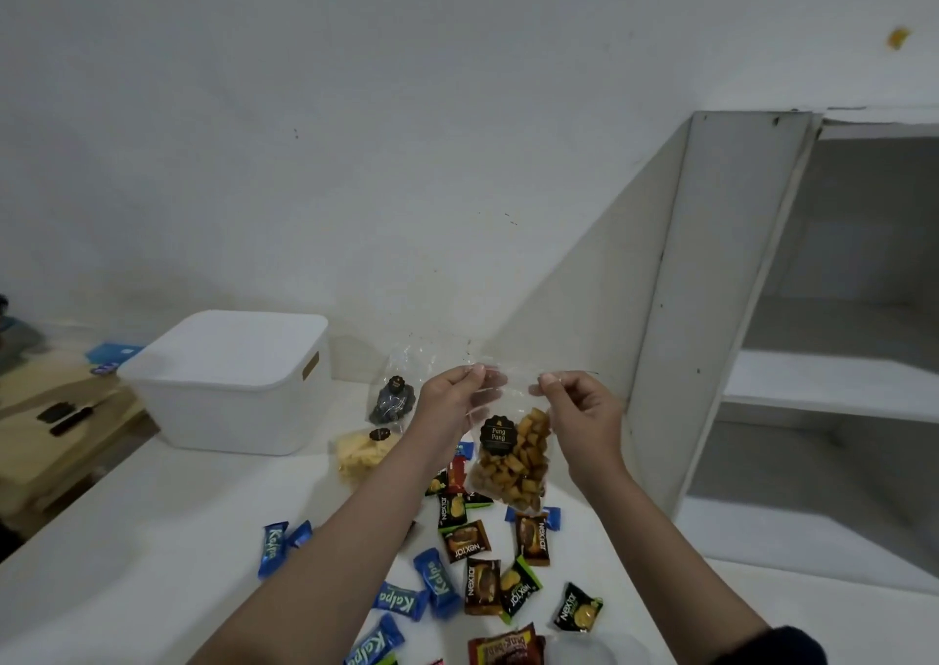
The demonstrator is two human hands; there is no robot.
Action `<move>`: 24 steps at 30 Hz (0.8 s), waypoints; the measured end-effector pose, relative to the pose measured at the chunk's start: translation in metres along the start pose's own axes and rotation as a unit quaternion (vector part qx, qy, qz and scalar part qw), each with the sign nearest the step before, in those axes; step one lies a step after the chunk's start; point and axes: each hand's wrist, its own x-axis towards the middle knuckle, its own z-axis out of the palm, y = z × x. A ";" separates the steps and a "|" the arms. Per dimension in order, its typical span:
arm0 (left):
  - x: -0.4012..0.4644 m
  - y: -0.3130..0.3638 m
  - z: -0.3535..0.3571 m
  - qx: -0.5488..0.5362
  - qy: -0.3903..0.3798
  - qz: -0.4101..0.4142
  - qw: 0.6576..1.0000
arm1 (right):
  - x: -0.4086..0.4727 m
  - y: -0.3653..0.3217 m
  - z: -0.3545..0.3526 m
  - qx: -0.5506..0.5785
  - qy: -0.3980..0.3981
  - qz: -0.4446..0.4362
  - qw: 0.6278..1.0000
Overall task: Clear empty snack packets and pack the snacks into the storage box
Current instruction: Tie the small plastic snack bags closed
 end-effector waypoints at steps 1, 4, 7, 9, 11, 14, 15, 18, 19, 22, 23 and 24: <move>0.002 -0.001 0.002 -0.005 0.007 -0.003 1.000 | 0.001 0.000 -0.002 0.000 -0.001 0.000 1.000; 0.006 -0.005 0.007 -0.019 0.007 -0.008 1.000 | 0.004 -0.001 -0.007 0.006 -0.002 0.004 1.000; 0.012 -0.007 0.012 -0.010 -0.007 0.002 1.000 | 0.009 0.000 -0.010 0.020 0.017 0.024 0.999; 0.014 -0.007 0.016 -0.005 -0.011 0.007 1.000 | 0.011 0.003 -0.012 0.025 0.039 0.039 0.998; 0.018 -0.007 0.017 -0.002 -0.019 0.006 1.000 | 0.011 0.006 -0.014 0.028 0.055 0.052 0.997; 0.020 -0.008 0.017 0.014 -0.029 0.011 0.999 | 0.011 0.010 -0.016 0.037 0.067 0.078 0.994; 0.021 -0.008 0.017 0.020 -0.031 0.014 0.999 | 0.011 0.011 -0.017 0.039 0.068 0.087 0.993; 0.019 -0.010 0.016 0.028 -0.045 0.022 0.998 | 0.014 0.012 -0.018 0.038 0.070 0.106 0.991; 0.019 -0.010 0.017 0.024 -0.051 0.022 0.998 | 0.014 0.012 -0.019 0.037 0.073 0.109 0.991; 0.020 -0.008 0.016 0.003 -0.050 0.010 0.999 | 0.018 0.011 -0.019 0.038 0.085 0.110 0.990; 0.020 -0.007 0.015 0.001 -0.046 0.008 0.999 | 0.018 0.012 -0.019 0.039 0.087 0.110 0.989; 0.021 -0.007 0.015 0.001 -0.042 0.006 0.999 | 0.019 0.012 -0.018 0.039 0.088 0.111 0.989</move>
